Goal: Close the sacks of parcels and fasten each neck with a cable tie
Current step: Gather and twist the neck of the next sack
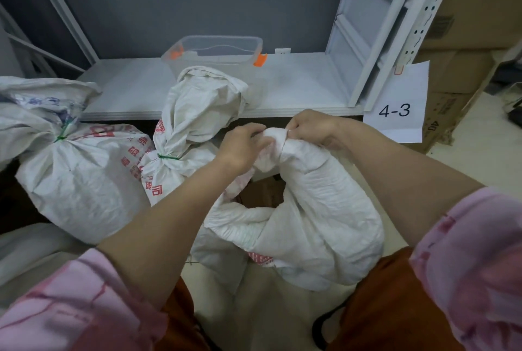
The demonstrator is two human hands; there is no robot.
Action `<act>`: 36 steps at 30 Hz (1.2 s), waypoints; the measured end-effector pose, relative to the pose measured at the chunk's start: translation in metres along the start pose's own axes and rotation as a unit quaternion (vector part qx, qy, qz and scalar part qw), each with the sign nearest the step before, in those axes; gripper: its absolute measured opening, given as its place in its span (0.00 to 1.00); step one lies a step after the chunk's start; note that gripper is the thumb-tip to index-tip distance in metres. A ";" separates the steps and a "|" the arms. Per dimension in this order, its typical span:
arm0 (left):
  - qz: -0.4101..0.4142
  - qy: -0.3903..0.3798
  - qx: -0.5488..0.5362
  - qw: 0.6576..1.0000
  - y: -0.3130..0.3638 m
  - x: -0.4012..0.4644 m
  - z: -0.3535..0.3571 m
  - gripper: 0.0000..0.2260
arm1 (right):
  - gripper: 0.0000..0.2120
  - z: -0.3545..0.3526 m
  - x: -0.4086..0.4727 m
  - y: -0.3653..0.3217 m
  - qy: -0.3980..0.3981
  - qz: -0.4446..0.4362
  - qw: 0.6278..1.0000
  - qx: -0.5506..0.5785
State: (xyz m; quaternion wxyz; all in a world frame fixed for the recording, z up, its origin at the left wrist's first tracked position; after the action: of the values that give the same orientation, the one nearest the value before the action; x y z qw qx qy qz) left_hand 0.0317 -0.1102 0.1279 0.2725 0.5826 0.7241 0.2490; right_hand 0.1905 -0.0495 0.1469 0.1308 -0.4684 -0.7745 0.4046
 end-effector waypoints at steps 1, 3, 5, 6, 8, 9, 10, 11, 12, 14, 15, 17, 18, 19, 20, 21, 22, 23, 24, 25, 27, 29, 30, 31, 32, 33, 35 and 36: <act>0.002 -0.025 -0.006 1.000 0.003 0.001 0.003 0.15 | 0.07 -0.003 -0.004 -0.002 -0.008 0.002 1.000 0.018; -0.007 -0.060 -0.027 0.998 0.006 0.003 0.004 0.10 | 0.07 -0.008 -0.010 0.000 -0.019 0.007 0.999 0.043; -0.031 -0.087 -0.050 0.995 0.009 0.004 0.002 0.10 | 0.06 -0.011 -0.013 0.003 -0.024 0.014 0.999 0.018; -0.044 -0.093 -0.043 0.994 0.012 0.005 0.000 0.11 | 0.06 -0.012 -0.011 0.005 -0.012 0.006 1.000 -0.028; -0.076 -0.088 -0.007 0.993 0.016 0.009 -0.005 0.14 | 0.07 -0.010 -0.007 0.005 0.054 -0.035 0.988 -0.141; -0.096 -0.080 0.016 0.992 0.018 0.012 -0.008 0.14 | 0.09 -0.007 -0.007 0.002 0.090 -0.061 0.980 -0.168; -0.117 -0.072 0.041 0.990 0.020 0.015 -0.012 0.14 | 0.12 -0.004 -0.009 -0.001 0.104 -0.091 0.974 -0.178; -0.136 -0.070 0.062 0.986 0.022 0.016 -0.015 0.13 | 0.14 0.001 -0.011 -0.004 0.093 -0.114 0.970 -0.192; -0.154 -0.075 0.075 0.982 0.023 0.017 -0.019 0.12 | 0.15 0.006 -0.013 -0.005 0.068 -0.128 0.965 -0.217; -0.185 -0.088 0.075 0.976 0.021 0.018 -0.026 0.12 | 0.09 0.014 -0.017 -0.007 0.035 -0.136 0.962 -0.236; -0.195 -0.090 0.072 0.974 0.019 0.020 -0.028 0.12 | 0.08 0.017 -0.018 -0.009 0.031 -0.136 0.968 -0.210; -0.191 -0.068 0.075 0.976 0.018 0.023 -0.032 0.11 | 0.10 0.017 -0.016 -0.011 0.035 -0.119 0.985 -0.124; -0.166 -0.039 0.074 0.983 0.018 0.024 -0.032 0.12 | 0.10 0.015 -0.014 -0.011 0.042 -0.105 0.989 -0.094; -0.127 -0.005 0.065 0.990 0.020 0.024 -0.033 0.15 | 0.10 0.013 -0.013 -0.012 0.045 -0.092 0.991 -0.081; -0.080 0.017 0.049 0.995 0.022 0.022 -0.033 0.17 | 0.09 0.010 -0.011 -0.012 0.046 -0.082 0.993 -0.077; -0.036 0.018 0.039 0.998 0.026 0.016 -0.033 0.19 | 0.08 0.007 -0.007 -0.012 0.043 -0.073 0.993 -0.080; -0.002 -0.002 0.045 0.999 0.029 0.011 -0.032 0.19 | 0.09 0.004 -0.003 -0.011 0.036 -0.062 0.994 -0.084; 0.023 -0.029 0.061 0.997 0.030 0.008 -0.030 0.17 | 0.11 0.002 -0.001 -0.012 0.026 -0.050 0.994 -0.090; 0.035 -0.045 0.072 0.996 0.028 0.009 -0.027 0.13 | 0.10 0.000 0.002 -0.012 0.012 -0.038 0.995 -0.093; 0.036 -0.049 0.074 0.995 0.026 0.012 -0.025 0.09 | 0.07 -0.002 0.004 -0.011 0.001 -0.029 0.996 -0.089; 0.025 -0.047 0.070 0.996 0.020 0.019 -0.023 0.05 | 0.08 -0.004 0.007 -0.008 -0.005 -0.013 0.999 -0.052; 0.009 -0.087 0.082 0.993 0.017 0.024 -0.021 0.07 | 0.14 -0.005 0.011 -0.007 -0.009 0.007 1.000 -0.027; 0.004 -0.113 0.089 0.990 0.016 0.025 -0.019 0.11 | 0.16 -0.005 0.014 -0.006 -0.015 0.016 0.999 -0.028; 0.002 -0.130 0.090 0.987 0.014 0.026 -0.019 0.13 | 0.18 -0.005 0.017 -0.007 -0.022 0.019 0.999 -0.033; 0.002 -0.133 0.085 0.987 0.014 0.027 -0.019 0.11 | 0.18 -0.005 0.020 -0.008 -0.028 0.020 0.999 -0.032; -0.001 -0.125 0.079 0.989 0.013 0.029 -0.020 0.08 | 0.18 -0.006 0.024 -0.009 -0.030 0.021 0.999 -0.024; -0.022 -0.105 0.072 0.992 0.010 0.037 -0.022 0.06 | 0.18 -0.006 0.034 -0.010 -0.019 0.021 1.000 -0.008; -0.045 -0.109 0.071 0.990 0.008 0.042 -0.023 0.06 | 0.18 -0.006 0.039 -0.010 -0.003 0.013 1.000 -0.015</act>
State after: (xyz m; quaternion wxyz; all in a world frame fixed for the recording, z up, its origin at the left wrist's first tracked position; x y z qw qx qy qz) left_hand 0.0142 -0.0681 0.1452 0.3188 0.5911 0.7313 0.1190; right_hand 0.1669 -0.0164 0.1513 0.1165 -0.4793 -0.7744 0.3962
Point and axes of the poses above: each hand's wrist, its own x-axis towards the middle knuckle, its own z-axis out of the palm, y = z × x, the point moved 2 cm from there along x, towards the middle knuckle, and after that the axes turned 13 degrees about -z, right-handed, at the moved point
